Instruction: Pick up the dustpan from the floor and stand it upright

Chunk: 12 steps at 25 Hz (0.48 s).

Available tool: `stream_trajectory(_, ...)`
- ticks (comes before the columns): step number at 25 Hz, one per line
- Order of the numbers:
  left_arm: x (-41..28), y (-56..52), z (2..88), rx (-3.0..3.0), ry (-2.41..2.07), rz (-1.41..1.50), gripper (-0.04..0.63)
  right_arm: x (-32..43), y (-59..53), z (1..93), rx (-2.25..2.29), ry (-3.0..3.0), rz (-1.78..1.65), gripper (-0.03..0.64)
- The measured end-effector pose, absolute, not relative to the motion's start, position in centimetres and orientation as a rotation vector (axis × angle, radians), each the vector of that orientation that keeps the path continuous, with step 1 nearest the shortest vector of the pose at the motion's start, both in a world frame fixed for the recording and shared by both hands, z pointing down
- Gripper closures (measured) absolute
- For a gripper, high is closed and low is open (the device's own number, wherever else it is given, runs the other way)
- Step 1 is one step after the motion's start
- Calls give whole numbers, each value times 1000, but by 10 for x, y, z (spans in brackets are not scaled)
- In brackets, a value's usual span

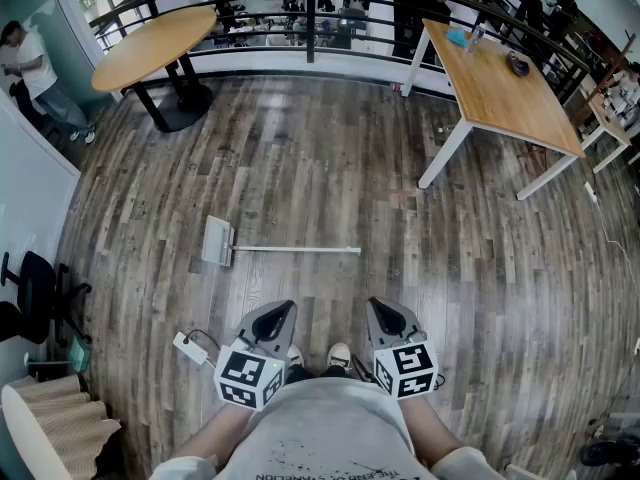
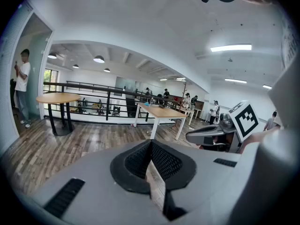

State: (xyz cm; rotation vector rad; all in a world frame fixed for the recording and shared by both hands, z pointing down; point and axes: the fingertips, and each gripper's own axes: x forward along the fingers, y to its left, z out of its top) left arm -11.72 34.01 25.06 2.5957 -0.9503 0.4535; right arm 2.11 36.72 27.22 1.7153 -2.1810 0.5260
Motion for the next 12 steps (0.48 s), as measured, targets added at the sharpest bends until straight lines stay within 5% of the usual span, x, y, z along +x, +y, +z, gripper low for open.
stream_trajectory(12, -126, 337, 251, 2581, -969, 427, 572, 13, 366, 275, 1693, -2196, 523, 592)
